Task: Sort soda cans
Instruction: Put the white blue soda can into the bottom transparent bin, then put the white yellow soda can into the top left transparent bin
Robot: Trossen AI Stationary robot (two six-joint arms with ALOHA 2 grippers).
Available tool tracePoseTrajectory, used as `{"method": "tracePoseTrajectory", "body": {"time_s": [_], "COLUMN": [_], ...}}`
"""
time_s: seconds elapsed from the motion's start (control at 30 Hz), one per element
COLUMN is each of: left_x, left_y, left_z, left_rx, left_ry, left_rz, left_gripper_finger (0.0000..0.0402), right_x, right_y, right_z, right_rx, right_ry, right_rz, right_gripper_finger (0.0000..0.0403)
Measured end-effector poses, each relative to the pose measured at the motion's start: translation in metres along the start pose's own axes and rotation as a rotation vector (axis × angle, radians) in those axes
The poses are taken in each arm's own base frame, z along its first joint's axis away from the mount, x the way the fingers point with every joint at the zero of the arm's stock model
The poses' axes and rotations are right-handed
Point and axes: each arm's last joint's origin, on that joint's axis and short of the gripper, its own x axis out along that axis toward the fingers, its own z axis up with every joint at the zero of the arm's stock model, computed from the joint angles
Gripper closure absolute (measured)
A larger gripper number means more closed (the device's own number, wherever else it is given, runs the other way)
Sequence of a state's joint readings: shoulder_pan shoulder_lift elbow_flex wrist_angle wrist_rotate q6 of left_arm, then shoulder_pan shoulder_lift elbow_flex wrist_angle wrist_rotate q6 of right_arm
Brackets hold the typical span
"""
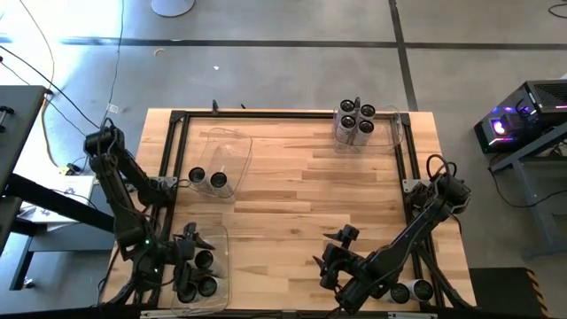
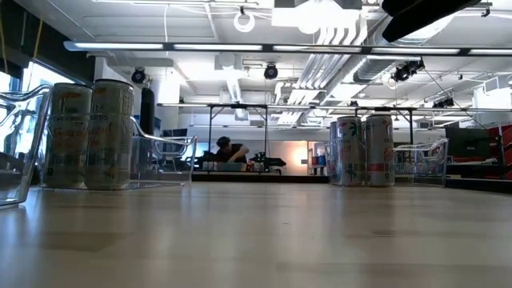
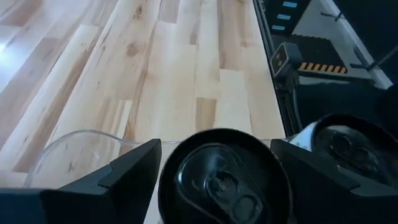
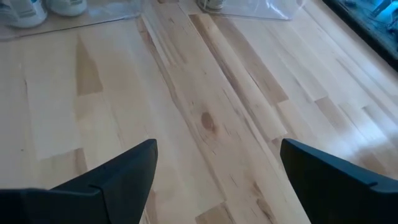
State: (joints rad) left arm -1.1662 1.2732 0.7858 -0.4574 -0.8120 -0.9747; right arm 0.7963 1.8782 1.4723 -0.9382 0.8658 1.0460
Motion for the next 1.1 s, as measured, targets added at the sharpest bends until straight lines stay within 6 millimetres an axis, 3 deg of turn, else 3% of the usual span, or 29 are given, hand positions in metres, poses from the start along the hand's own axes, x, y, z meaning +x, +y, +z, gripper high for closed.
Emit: {"method": "tracePoseTrajectory", "body": {"time_s": [0.3, 0.4, 0.57, 0.77, 1.1], "left_x": [-0.022, -0.027, -0.03, -0.019, -0.005], "left_y": [0.003, 0.007, 0.011, 0.016, 0.022], "left_z": [0.031, 0.043, 0.061, 0.065, 0.057], "left_rx": [0.05, 0.091, 0.181, 0.251, 0.276], "left_ry": [-0.111, -0.183, -0.314, -0.328, -0.289], "left_rz": [-0.038, 0.007, 0.122, 0.229, 0.263], "left_gripper_finger": [0.0105, 0.0105, 0.0105, 0.0105, 0.0105], "right_x": [-0.007, -0.021, -0.044, -0.07, -0.114], "right_y": [-0.005, -0.01, -0.021, -0.028, -0.021], "right_z": [0.007, 0.018, 0.034, 0.011, -0.024], "right_rx": [-0.052, -0.059, 0.037, 0.177, 0.387], "right_ry": [-0.057, 0.07, 0.442, 0.776, 0.847], "right_rz": [-0.014, 0.099, 0.283, 0.17, 0.049], "right_gripper_finger": [0.0066, 0.0066, 0.0066, 0.0066, 0.0066]}}
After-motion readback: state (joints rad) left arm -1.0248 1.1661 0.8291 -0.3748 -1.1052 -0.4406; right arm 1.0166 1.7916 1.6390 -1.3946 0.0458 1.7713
